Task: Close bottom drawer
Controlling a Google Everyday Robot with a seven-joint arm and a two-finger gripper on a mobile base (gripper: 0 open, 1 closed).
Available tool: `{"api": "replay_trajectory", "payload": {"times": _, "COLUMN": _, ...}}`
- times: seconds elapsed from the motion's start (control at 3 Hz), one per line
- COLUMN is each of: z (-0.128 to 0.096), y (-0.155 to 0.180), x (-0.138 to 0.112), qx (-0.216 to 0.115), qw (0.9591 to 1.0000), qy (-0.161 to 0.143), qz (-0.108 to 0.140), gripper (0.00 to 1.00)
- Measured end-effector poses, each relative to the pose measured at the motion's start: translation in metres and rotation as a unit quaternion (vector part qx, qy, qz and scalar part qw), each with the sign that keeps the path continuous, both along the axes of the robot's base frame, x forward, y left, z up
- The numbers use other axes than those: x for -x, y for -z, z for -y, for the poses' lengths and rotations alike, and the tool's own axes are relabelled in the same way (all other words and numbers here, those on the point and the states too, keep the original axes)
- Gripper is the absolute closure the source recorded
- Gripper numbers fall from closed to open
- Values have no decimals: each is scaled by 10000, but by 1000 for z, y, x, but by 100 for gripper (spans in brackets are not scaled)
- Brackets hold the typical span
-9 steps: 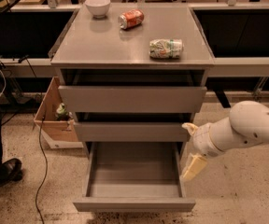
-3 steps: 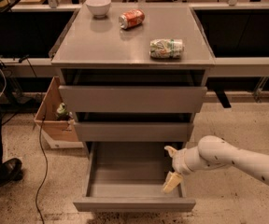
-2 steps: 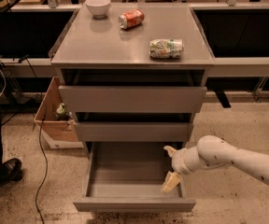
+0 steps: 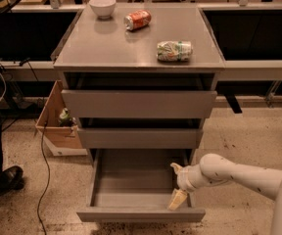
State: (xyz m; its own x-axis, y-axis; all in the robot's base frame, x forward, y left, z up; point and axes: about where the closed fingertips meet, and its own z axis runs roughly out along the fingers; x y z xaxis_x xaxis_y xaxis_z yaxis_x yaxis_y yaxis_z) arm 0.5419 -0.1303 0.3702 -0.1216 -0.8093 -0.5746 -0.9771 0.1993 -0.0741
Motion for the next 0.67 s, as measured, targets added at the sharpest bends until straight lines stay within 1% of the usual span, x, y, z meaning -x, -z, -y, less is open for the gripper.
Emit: {"api": "replay_trajectory", "payload": {"times": 0.67, "z": 5, "y": 85, "x": -6, "qx": 281, "qw": 9996, "qy": 53, "qz": -68, "gripper": 0}}
